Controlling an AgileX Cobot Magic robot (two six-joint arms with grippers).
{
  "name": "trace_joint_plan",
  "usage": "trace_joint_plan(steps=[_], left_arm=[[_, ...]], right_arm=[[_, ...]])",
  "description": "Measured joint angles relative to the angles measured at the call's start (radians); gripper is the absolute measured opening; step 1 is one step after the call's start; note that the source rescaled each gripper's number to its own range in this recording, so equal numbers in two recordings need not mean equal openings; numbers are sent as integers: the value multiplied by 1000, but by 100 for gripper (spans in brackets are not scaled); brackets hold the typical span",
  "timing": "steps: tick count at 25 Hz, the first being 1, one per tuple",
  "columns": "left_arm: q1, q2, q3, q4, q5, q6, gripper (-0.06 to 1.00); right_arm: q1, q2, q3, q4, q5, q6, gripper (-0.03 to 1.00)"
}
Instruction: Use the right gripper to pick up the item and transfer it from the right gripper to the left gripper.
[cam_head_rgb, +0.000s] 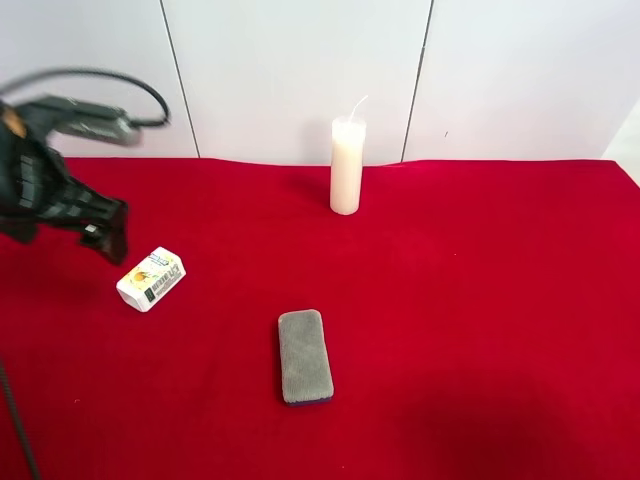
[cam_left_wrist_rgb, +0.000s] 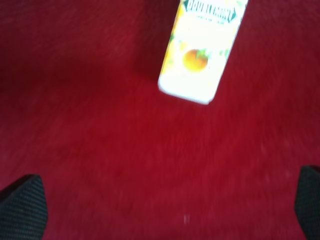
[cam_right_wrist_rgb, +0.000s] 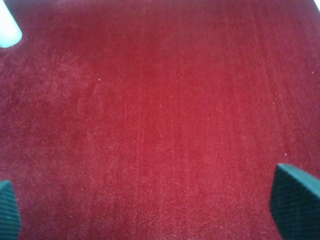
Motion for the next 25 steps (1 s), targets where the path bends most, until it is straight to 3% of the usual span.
trace_joint_plan(steps=[10, 25], left_arm=[[0, -505, 43, 0, 244, 0, 100], [0, -1279, 345, 0, 252, 45, 100]], right_arm=[[0, 0, 0, 0, 0, 0, 98], [0, 0, 0, 0, 0, 0, 98]])
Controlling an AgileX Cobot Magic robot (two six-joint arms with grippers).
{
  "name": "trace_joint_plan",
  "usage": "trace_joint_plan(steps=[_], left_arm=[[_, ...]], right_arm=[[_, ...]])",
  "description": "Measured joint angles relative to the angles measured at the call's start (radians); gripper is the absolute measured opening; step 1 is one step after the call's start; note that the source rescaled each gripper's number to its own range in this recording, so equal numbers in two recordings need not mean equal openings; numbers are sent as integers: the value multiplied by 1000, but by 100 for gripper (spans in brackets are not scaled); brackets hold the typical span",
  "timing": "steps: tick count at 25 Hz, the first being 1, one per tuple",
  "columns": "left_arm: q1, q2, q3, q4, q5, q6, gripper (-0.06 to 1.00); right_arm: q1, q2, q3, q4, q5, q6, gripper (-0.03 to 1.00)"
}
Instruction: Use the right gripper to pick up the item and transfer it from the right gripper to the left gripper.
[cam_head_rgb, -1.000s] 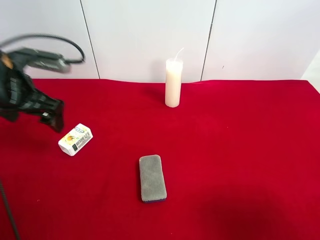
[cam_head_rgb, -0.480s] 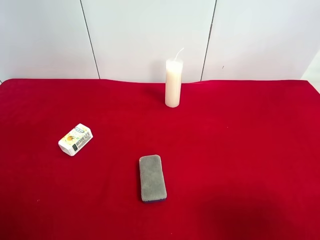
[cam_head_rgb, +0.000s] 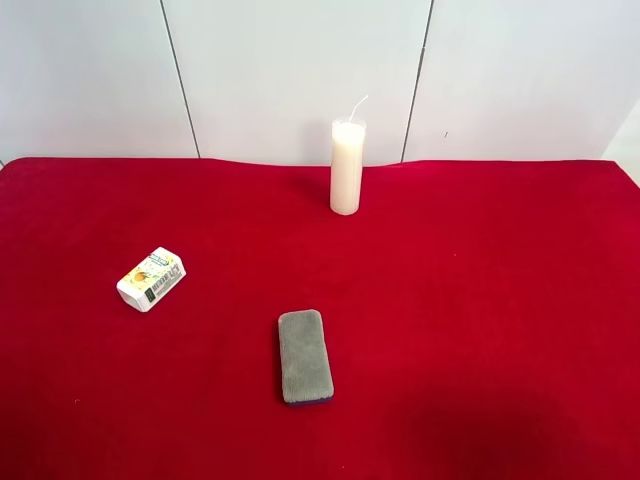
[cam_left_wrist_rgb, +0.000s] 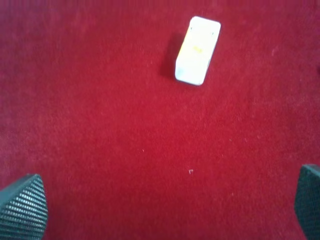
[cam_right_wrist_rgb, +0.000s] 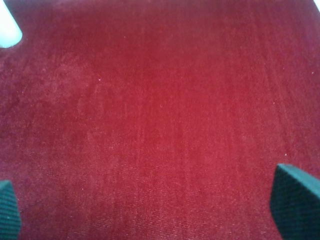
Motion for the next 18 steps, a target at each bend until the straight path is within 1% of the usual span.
trace_joint_plan(steps=[5, 8, 13, 18], left_arm=[[0, -112, 54, 0, -51, 7, 100], [0, -118, 83, -12, -57, 12, 100], [0, -119, 114, -59, -125, 32, 100], [0, -119, 119, -72, -133, 47, 100]], right_arm=[[0, 0, 0, 0, 0, 0, 98], [0, 0, 0, 0, 0, 0, 98], [0, 0, 0, 0, 0, 0, 98], [0, 0, 0, 0, 0, 0, 98]])
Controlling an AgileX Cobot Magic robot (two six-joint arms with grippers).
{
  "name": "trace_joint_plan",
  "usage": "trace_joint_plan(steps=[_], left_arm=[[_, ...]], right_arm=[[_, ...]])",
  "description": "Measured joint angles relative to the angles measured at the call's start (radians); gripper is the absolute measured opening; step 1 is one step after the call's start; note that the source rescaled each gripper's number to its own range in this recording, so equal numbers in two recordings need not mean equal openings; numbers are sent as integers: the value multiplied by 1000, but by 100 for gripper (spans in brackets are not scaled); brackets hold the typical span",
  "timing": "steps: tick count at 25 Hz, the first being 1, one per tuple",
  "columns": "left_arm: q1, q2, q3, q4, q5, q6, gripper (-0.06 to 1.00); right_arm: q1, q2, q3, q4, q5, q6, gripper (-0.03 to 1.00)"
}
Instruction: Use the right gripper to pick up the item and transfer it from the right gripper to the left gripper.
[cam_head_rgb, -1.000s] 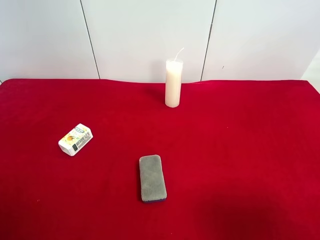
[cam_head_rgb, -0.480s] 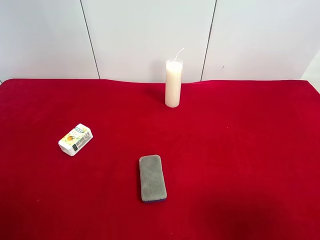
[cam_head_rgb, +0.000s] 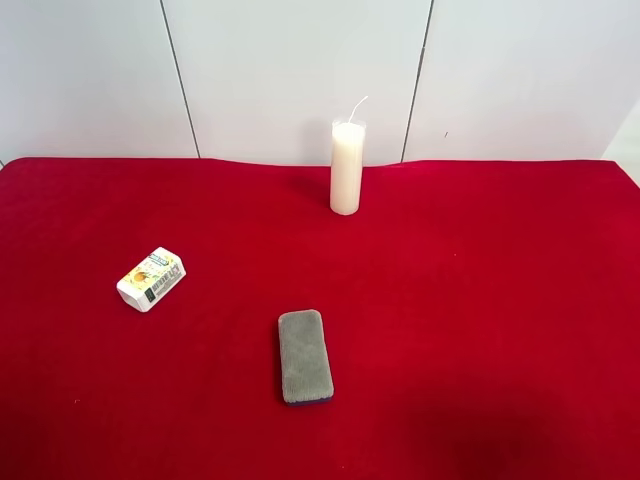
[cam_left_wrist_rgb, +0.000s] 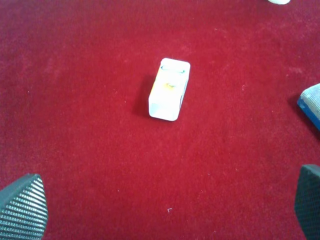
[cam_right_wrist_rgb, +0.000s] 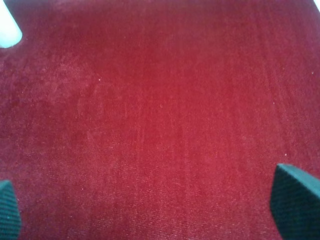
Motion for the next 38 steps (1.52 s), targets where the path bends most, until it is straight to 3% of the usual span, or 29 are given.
trace_joint_plan(steps=[9, 18, 29, 38], left_arm=[[10, 0, 0, -3, -1, 2, 100], [220, 0, 0, -4, -1, 4, 100], [279, 0, 0, -11, -1, 6, 100], [279, 0, 0, -11, -1, 6, 100]], right_arm=[[0, 0, 0, 0, 0, 0, 98], [-24, 0, 0, 0, 0, 0, 98], [-62, 0, 0, 0, 0, 0, 98], [-62, 0, 0, 0, 0, 0, 98]])
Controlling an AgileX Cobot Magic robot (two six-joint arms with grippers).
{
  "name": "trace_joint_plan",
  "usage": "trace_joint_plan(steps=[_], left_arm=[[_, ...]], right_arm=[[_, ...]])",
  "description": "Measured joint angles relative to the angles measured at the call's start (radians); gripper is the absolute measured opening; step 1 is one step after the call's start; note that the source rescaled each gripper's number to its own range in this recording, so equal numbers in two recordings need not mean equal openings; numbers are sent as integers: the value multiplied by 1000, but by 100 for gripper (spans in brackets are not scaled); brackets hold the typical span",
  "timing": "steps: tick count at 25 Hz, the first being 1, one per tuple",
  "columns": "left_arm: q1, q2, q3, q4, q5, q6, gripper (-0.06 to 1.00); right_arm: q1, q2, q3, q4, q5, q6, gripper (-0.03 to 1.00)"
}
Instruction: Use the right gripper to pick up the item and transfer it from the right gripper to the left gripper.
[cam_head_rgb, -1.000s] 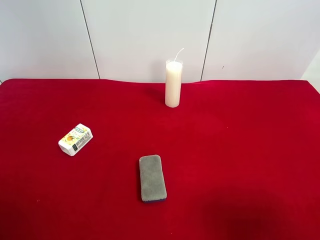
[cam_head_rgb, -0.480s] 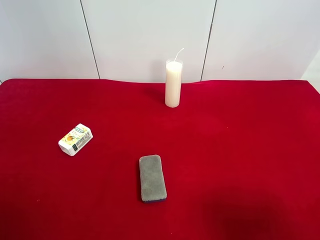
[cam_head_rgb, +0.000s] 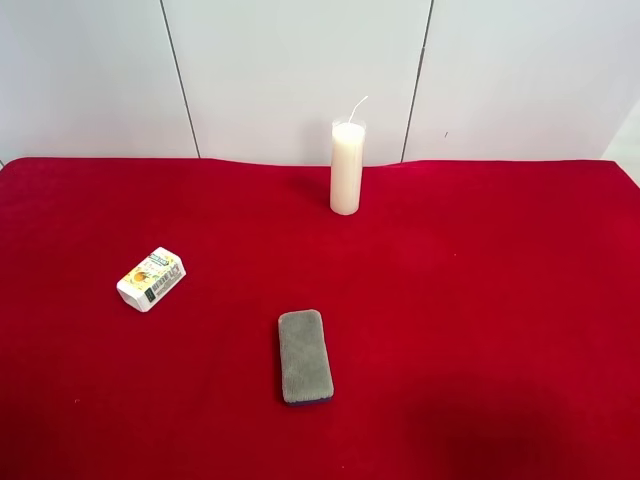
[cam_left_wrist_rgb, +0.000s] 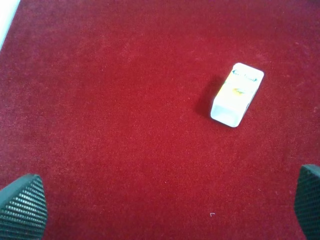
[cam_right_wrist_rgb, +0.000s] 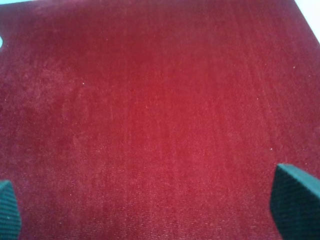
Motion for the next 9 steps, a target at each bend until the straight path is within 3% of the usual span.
trace_joint_plan(steps=[9], left_arm=[[0, 0, 0, 0, 0, 0, 100]], right_arm=[[0, 0, 0, 0, 0, 0, 98]])
